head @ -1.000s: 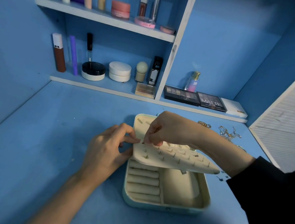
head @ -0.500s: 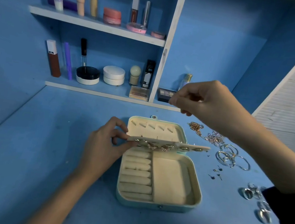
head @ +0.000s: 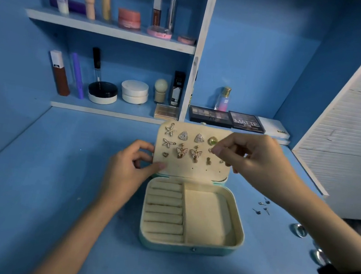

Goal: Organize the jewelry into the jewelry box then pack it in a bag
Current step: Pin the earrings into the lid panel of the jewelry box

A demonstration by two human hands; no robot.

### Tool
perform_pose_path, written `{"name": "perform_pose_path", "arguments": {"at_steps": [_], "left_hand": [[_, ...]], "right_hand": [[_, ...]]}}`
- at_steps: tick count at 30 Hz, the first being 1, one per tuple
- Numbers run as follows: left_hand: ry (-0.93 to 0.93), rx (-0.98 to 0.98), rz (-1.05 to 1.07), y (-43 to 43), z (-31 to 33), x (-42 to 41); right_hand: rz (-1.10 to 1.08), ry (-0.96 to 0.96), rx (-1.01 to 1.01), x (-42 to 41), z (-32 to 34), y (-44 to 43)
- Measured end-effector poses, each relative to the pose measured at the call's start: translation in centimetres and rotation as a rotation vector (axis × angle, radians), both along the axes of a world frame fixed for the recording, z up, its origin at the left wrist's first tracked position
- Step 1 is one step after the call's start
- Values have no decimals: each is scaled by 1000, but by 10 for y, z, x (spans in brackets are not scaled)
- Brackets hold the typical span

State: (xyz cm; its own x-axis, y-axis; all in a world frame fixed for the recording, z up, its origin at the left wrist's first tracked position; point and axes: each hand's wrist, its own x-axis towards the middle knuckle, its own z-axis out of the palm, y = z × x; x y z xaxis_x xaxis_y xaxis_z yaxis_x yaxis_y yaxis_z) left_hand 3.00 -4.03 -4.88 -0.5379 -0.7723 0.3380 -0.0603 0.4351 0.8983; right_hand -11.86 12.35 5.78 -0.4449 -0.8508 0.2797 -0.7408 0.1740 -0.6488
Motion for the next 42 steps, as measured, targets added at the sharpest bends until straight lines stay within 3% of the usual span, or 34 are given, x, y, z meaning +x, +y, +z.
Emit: {"name": "perform_pose_path", "arguments": {"at_steps": [7,17,22,37,42], "left_hand": [[17,143,-30,-2,-8,-1],[25,79,-58,-3,-9,-1],[16,59,-63,-2,-8,0],[19,48,-60,-3,-9,1],[22,58,-59,-2,-8,1]], "right_hand": [[-108,-25,76,-41,-33,23],[-56,177,432,-80,-52,69],[-75,200,512,-85,-57,82],[-201,246,582,-79,-66,72],[-158,141,383,-69,-49,55]]}}
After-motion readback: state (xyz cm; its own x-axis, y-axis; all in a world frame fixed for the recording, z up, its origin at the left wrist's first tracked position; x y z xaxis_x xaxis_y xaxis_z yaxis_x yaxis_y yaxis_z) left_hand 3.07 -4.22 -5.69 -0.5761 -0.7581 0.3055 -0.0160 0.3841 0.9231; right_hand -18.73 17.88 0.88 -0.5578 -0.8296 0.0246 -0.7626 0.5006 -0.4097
